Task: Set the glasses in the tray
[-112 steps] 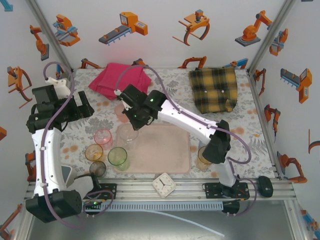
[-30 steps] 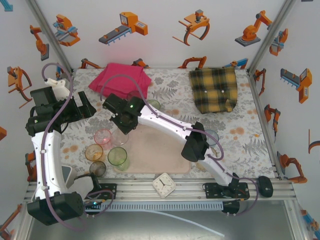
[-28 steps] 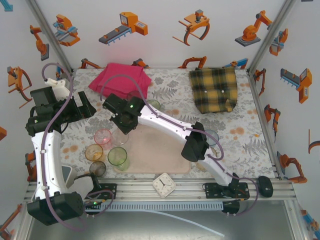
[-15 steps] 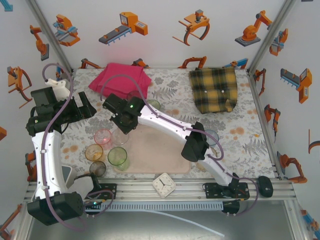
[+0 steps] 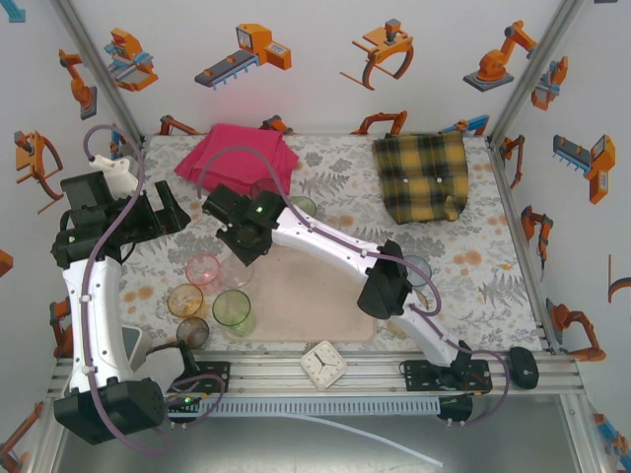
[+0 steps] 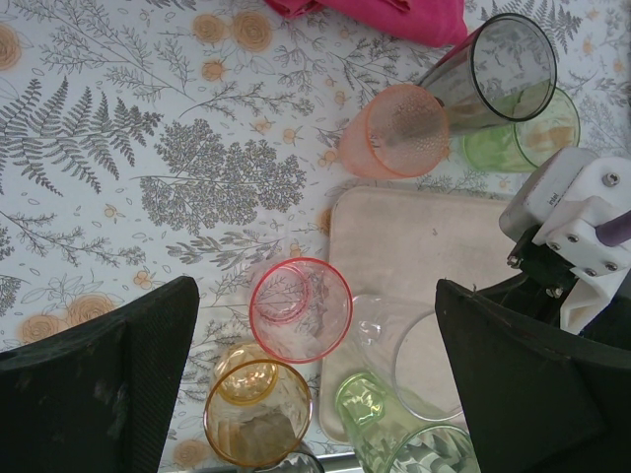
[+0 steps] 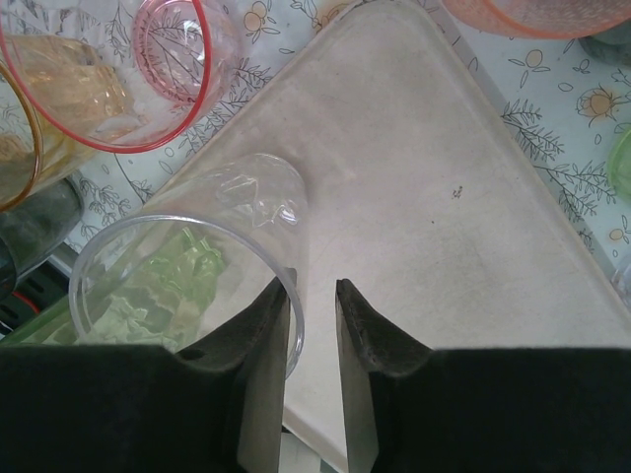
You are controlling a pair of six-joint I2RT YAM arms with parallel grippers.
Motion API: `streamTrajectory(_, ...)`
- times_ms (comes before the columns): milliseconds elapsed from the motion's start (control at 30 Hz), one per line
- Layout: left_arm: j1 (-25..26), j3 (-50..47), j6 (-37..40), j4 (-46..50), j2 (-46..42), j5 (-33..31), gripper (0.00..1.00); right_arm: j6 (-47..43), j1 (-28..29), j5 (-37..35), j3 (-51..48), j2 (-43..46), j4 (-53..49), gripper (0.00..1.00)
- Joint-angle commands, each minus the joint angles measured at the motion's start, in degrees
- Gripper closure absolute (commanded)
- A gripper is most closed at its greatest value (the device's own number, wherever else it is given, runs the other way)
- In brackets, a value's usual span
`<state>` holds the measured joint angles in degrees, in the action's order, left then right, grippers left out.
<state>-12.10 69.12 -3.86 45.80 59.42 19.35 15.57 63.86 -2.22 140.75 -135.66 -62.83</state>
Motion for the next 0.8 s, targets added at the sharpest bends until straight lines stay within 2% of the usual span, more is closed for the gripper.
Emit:
streamTrajectory(0,-0.36,-0.3,-0.82,-0.98,-0.82,1.21,0.03,-0.25,0.29,-0.5,2.3,-0.11,-1.5,0.7)
streamTrajectory(533,-0.37,0.31,-0.73,-0.89,-0.44,0.66,0.03,-3.34,0.04,0.0,6.94,3.53,-5.99,0.61)
streamTrajectory(667,-0.38,0.25,-0.31,-0.81,-1.23,-0.18,0.03,-3.53,-1.56,2.44,8.2,5.06,-6.82,0.61)
streamTrajectory(767,-0.32,0.55,0.08,-0.48,-1.07,-0.04,0.03,-2.12,-3.88,0.06,9.62,7.42,-8.97,0.61)
